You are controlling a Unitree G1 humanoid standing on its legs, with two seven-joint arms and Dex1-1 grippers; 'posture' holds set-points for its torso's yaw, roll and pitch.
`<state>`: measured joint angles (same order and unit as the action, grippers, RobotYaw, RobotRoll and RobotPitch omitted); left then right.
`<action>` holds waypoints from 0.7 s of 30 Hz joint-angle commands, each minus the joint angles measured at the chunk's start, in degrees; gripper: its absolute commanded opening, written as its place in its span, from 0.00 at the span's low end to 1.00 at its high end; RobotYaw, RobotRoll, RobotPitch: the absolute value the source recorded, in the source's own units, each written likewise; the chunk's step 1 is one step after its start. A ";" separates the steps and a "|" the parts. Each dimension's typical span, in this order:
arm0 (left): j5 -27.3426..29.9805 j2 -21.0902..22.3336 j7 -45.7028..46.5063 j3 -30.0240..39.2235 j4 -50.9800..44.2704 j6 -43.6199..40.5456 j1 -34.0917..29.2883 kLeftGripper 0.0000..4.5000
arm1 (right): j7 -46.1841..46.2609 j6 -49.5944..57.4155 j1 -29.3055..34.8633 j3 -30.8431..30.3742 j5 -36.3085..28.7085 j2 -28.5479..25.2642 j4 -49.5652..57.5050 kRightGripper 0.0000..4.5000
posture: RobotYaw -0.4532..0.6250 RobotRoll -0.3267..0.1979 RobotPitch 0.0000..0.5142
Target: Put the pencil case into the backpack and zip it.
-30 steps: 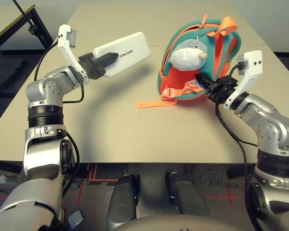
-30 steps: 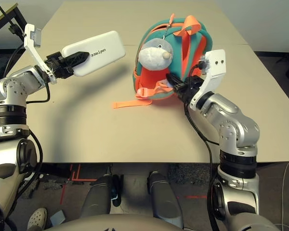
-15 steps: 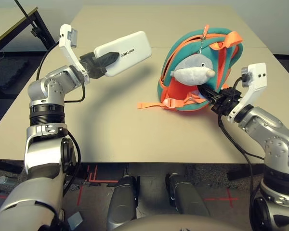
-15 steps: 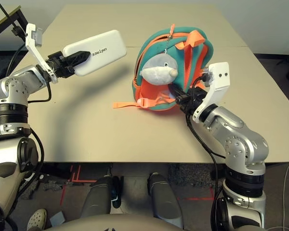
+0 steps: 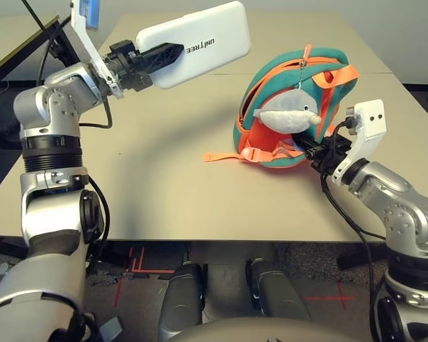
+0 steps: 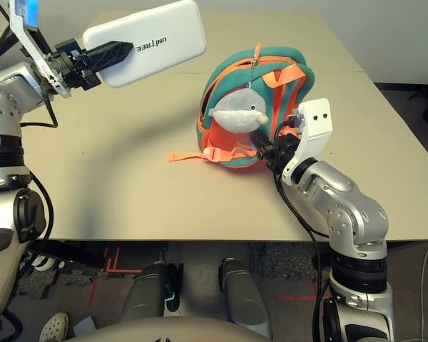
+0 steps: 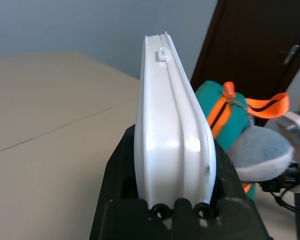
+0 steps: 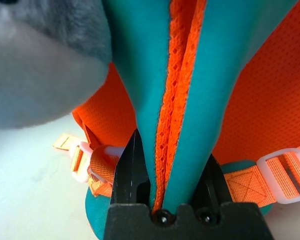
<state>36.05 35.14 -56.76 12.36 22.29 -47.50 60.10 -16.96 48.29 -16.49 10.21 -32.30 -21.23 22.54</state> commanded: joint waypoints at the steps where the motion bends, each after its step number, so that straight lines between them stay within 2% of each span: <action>1: 2.53 0.85 -3.04 -0.31 -3.66 -1.67 1.85 0.27 | -0.30 0.56 0.26 -1.16 0.77 -0.51 -1.60 0.12 | 0.25 0.62 0.21; 10: 2.38 -0.15 -5.87 -3.04 -5.37 -1.95 2.11 0.27 | -0.37 0.30 -1.10 -1.55 0.85 -0.18 -2.83 0.12 | 0.25 0.62 0.21; 21: -4.71 1.05 -10.88 -9.96 -0.19 5.63 2.21 0.27 | -0.31 0.47 -2.91 -1.29 0.78 -0.42 -3.51 0.12 | 0.23 0.62 0.23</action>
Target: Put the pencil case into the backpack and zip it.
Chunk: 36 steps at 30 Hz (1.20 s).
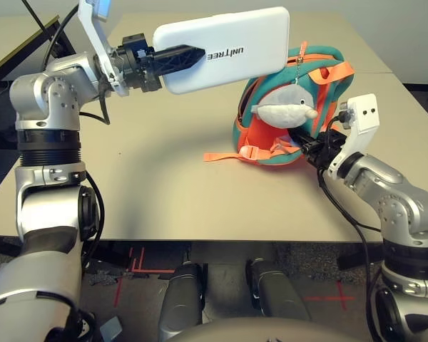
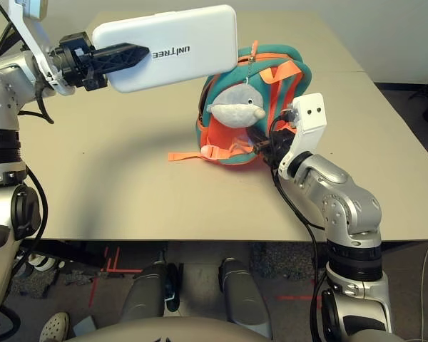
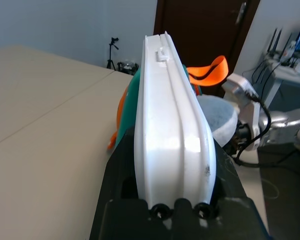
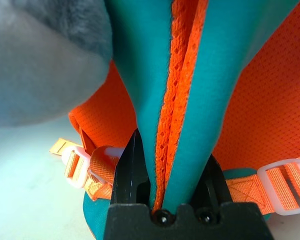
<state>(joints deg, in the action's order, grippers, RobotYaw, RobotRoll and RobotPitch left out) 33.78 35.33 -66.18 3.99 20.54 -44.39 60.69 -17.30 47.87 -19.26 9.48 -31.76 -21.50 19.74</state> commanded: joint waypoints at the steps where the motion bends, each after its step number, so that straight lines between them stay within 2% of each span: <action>1: -3.28 0.84 -1.62 -1.96 2.53 3.68 1.83 0.27 | 0.05 0.95 -0.17 -0.56 0.21 -0.15 -0.63 0.12 | 0.23 0.62 0.24; 10: -8.41 0.64 -5.39 -5.72 5.77 8.53 1.47 0.27 | 0.27 1.00 -0.60 -0.88 0.36 0.12 -0.58 0.12 | 0.22 0.62 0.24; 14: -10.36 -1.28 -6.62 -7.77 7.10 10.99 1.28 0.27 | 0.32 0.80 -1.33 -1.14 0.62 0.29 -1.08 0.12 | 0.22 0.62 0.24; 19: -16.21 -4.08 -8.62 -12.35 13.25 17.48 2.67 0.27 | -0.28 -0.05 -2.36 -1.23 1.46 -0.21 -2.70 0.12 | 0.22 0.62 0.24; 26: -19.47 -10.29 -8.12 -12.99 22.15 22.36 6.09 0.27 | -0.48 -0.80 -2.47 -1.79 2.21 0.26 -3.04 0.12 | 0.19 0.62 0.23; 36: -25.07 -21.29 -0.50 -10.91 42.39 34.18 13.53 0.27 | 0.13 -1.69 -1.82 -2.54 2.68 1.37 -2.53 0.12 | 0.18 0.62 0.20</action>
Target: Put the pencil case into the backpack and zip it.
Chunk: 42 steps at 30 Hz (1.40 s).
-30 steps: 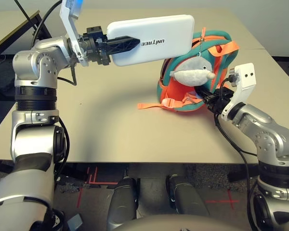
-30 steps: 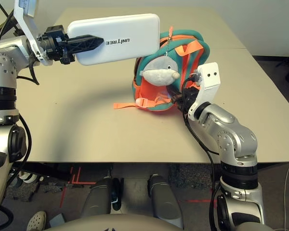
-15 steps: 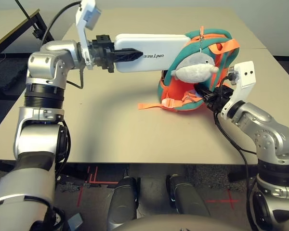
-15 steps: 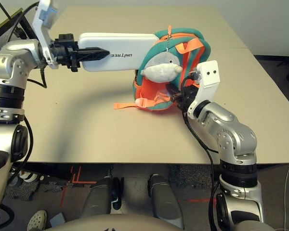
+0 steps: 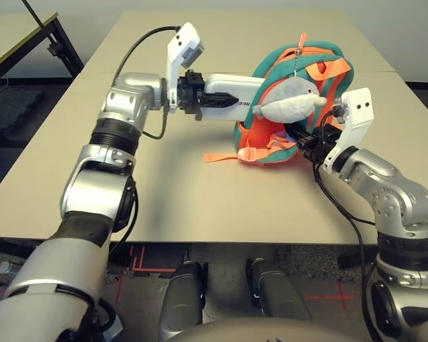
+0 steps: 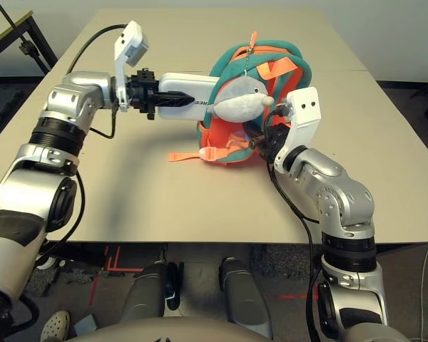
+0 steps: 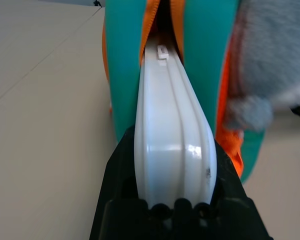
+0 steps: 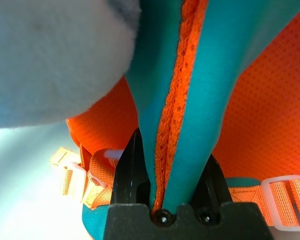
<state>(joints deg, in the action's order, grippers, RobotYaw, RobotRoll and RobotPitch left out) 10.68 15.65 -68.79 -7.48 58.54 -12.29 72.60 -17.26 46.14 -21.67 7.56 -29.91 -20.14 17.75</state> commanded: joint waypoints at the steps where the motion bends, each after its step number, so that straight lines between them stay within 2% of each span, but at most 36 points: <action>1: -2.37 -2.21 3.69 0.97 5.73 3.03 2.11 0.27 | 0.07 -0.04 0.59 -0.66 0.87 -0.01 -0.58 0.12 | 0.18 0.62 0.20; 4: -2.55 -3.05 7.53 2.95 7.89 4.58 3.14 0.27 | -0.05 -0.14 0.71 -0.77 0.99 -0.07 -0.44 0.12 | 0.18 0.62 0.20; 5: -2.30 -3.00 7.95 3.74 7.97 4.46 3.40 0.43 | -0.09 -0.14 0.76 -0.80 1.05 -0.05 -0.39 0.12 | 0.18 0.62 0.20; 6: -1.73 -2.57 7.62 4.61 7.51 3.64 3.60 0.49 | -0.17 -0.12 0.79 -0.85 1.11 -0.06 -0.33 0.12 | 0.19 0.62 0.20; 12: 0.23 1.35 4.59 7.70 0.57 -1.60 2.90 1.00 | -0.65 -0.09 0.58 -1.15 1.22 -0.06 -0.71 0.12 | 0.21 0.62 0.21; 20: 5.50 8.42 4.51 9.52 -25.15 -18.61 -6.14 1.00 | -1.72 -0.60 -0.58 -1.97 1.66 0.11 -2.52 0.12 | 0.24 0.62 0.22; 27: 6.70 10.18 6.97 9.01 -33.51 -23.84 -12.37 1.00 | -2.57 -1.09 -1.27 -2.55 2.12 0.44 -3.79 0.12 | 0.26 0.62 0.23; 30: 6.85 9.66 8.25 9.08 -34.20 -23.29 -13.27 0.87 | -2.81 -1.19 -1.45 -2.56 2.32 0.47 -4.04 0.12 | 0.26 0.62 0.23; 36: 7.26 8.93 8.68 8.55 -34.23 -22.98 -13.52 0.33 | -2.87 -1.29 -1.28 -2.48 2.56 0.56 -3.91 0.12 | 0.26 0.62 0.23; 37: 7.31 8.75 8.69 8.46 -34.10 -23.01 -13.41 0.27 | -2.84 -1.26 -1.24 -2.44 2.56 0.56 -3.86 0.12 | 0.24 0.62 0.22; 39: 7.26 8.34 8.45 8.09 -33.49 -22.72 -13.16 0.06 | -2.71 -1.18 -1.11 -2.38 2.56 0.60 -3.66 0.12 | 0.24 0.62 0.22; 40: 7.22 8.01 8.38 7.91 -32.97 -22.51 -12.98 0.00 | -2.62 -1.14 -1.02 -2.33 2.56 0.63 -3.52 0.12 | 0.23 0.62 0.22; 42: 7.15 6.94 8.00 7.53 -31.18 -21.81 -12.46 0.00 | -2.43 -1.05 -0.84 -2.19 2.55 0.64 -3.24 0.12 | 0.23 0.62 0.22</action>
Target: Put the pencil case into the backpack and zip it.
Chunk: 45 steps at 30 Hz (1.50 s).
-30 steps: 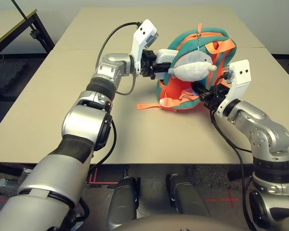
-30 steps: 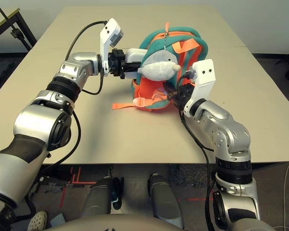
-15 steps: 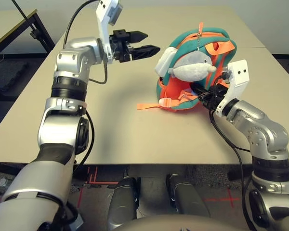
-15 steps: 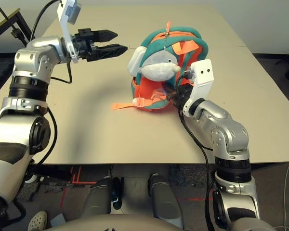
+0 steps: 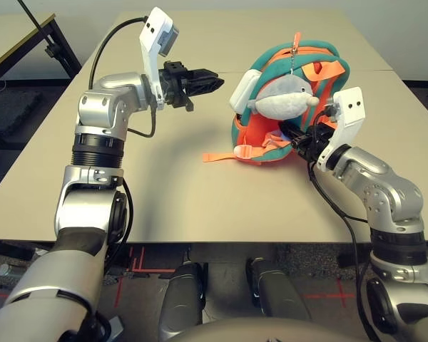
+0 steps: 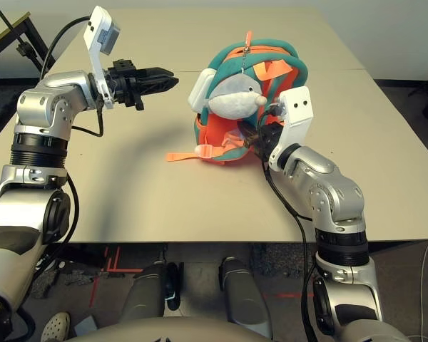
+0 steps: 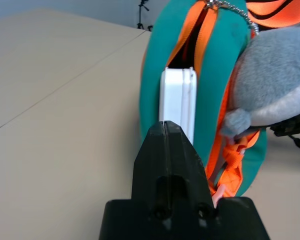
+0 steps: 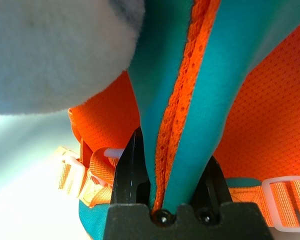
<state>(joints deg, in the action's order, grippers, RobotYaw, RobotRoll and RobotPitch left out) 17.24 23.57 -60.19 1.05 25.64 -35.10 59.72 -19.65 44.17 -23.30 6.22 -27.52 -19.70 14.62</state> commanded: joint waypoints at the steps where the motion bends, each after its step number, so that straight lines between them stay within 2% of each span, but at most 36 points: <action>1: 0.65 -1.98 -0.81 -1.13 3.17 1.42 0.90 0.00 | 0.04 0.96 0.87 -0.71 0.13 0.17 -0.01 0.12 | 0.23 0.62 0.22; 3: 0.20 -3.70 -1.02 -1.27 7.24 2.98 2.22 0.00 | 0.12 0.95 0.77 -0.60 0.16 0.17 -0.18 0.12 | 0.24 0.62 0.22; 10: -5.97 -11.32 1.91 -3.41 30.30 16.36 10.21 0.00 | -0.37 0.28 0.29 -0.74 0.58 -0.10 -1.31 0.12 | 0.24 0.62 0.21; 15: -7.71 -14.86 3.78 -2.60 37.73 21.40 12.94 0.00 | -0.67 -0.27 -0.26 -0.97 1.06 -0.15 -1.77 0.12 | 0.23 0.62 0.21; 18: -7.74 -15.57 2.42 -2.50 37.25 22.15 12.88 0.00 | -0.69 -0.43 -0.31 -0.98 1.20 -0.08 -1.79 0.12 | 0.23 0.62 0.21; 22: -5.76 -13.50 0.68 -0.76 33.23 19.97 12.60 0.00 | -0.72 -0.39 -0.12 -0.97 1.30 -0.01 -1.58 0.12 | 0.23 0.62 0.21; 24: -4.34 -11.86 -1.12 0.02 29.02 17.23 11.65 0.00 | -0.76 -0.38 -0.11 -0.97 1.30 -0.01 -1.60 0.12 | 0.23 0.62 0.21; 30: 0.68 -5.98 -2.82 0.86 7.45 4.59 5.44 0.00 | -1.20 -0.59 -0.05 -1.34 1.45 0.26 -2.00 0.12 | 0.25 0.62 0.21; 31: 1.69 -4.82 -3.11 0.84 3.79 2.37 4.68 0.09 | -1.30 -0.69 -0.15 -1.47 1.48 0.32 -2.21 0.12 | 0.25 0.62 0.21; 32: 2.48 -4.05 -3.16 0.80 1.13 0.69 4.09 0.13 | -1.38 -0.76 -0.23 -1.54 1.50 0.34 -2.37 0.12 | 0.25 0.62 0.21; 37: 6.14 -0.46 -4.10 -0.30 -10.44 -5.83 2.05 0.55 | -1.78 -1.29 -0.67 -1.87 1.76 0.42 -3.34 0.12 | 0.26 0.62 0.21; 42: 7.52 -0.19 -3.94 -3.11 -16.34 -8.15 1.44 0.99 | -2.10 -1.79 -1.04 -2.15 2.08 0.70 -3.94 0.12 | 0.26 0.62 0.19; 45: 6.37 -0.82 -3.70 -5.87 -16.69 -6.89 0.89 1.00 | -2.18 -1.94 -1.11 -2.12 2.16 0.72 -4.00 0.12 | 0.26 0.62 0.19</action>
<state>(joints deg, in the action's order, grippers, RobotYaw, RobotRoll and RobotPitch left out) 24.30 22.94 -63.76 -2.47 9.80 -42.49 61.74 -21.35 41.77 -24.46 5.28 -25.58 -19.28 11.56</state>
